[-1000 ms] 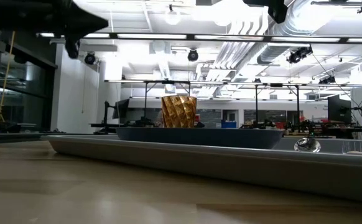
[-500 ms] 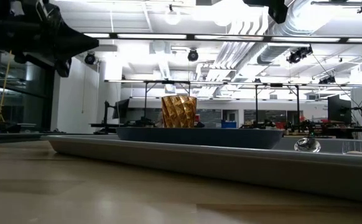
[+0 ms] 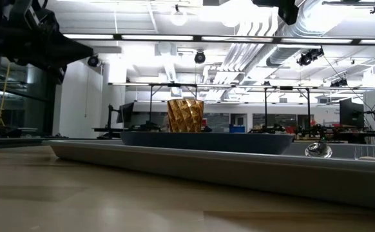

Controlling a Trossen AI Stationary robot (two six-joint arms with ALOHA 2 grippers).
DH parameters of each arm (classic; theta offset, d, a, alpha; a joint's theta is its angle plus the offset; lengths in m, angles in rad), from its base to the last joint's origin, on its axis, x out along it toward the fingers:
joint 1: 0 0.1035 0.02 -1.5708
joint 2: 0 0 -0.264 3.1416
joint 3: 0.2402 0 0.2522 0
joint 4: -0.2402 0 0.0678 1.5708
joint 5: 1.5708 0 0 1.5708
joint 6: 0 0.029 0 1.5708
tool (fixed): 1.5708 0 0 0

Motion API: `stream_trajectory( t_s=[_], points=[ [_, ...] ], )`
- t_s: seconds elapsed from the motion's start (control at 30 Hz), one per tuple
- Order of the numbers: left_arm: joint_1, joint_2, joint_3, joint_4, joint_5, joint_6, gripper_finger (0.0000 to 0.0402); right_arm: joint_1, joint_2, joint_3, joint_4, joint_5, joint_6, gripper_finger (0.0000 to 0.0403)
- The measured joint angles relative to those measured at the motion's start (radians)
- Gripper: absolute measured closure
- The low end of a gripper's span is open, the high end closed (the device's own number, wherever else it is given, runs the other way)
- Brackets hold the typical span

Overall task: Pick and place plate/cup/fork/spoon on tray
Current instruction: Return to Home Position

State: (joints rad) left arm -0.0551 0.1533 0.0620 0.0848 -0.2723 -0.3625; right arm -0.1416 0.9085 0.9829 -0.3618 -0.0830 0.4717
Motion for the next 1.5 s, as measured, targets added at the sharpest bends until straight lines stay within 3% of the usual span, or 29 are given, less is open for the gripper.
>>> stream_trajectory(
  t_s=[0.37,0.77,0.93,1.3,1.4,1.5],
  points=[
    [0.026,-0.153,0.0,-0.185,-0.001,0.021,0.0401,0.0,0.0,0.0,0.0,-0.002,0.0,0.0226],
    [0.055,-0.146,0.0,-0.189,0.011,0.042,0.0401,0.0,0.0,0.0,0.0,-0.041,0.031,0.0226],
    [0.055,-0.146,0.0,-0.188,0.011,0.059,0.0401,-0.004,0.0,0.0,-0.001,-0.037,0.151,0.0226],
    [0.055,-0.145,0.0,-0.188,0.011,0.059,0.0402,-0.004,-0.022,0.0,-0.051,-0.113,0.059,0.0227],
    [0.055,-0.145,0.0,-0.188,0.011,0.059,0.0402,-0.004,-0.055,0.0,-0.118,-0.104,0.014,0.0242],
    [0.055,-0.145,0.0,-0.188,0.011,0.059,0.0402,-0.004,-0.107,0.0,-0.184,-0.083,-0.036,0.0284]
  ],
)
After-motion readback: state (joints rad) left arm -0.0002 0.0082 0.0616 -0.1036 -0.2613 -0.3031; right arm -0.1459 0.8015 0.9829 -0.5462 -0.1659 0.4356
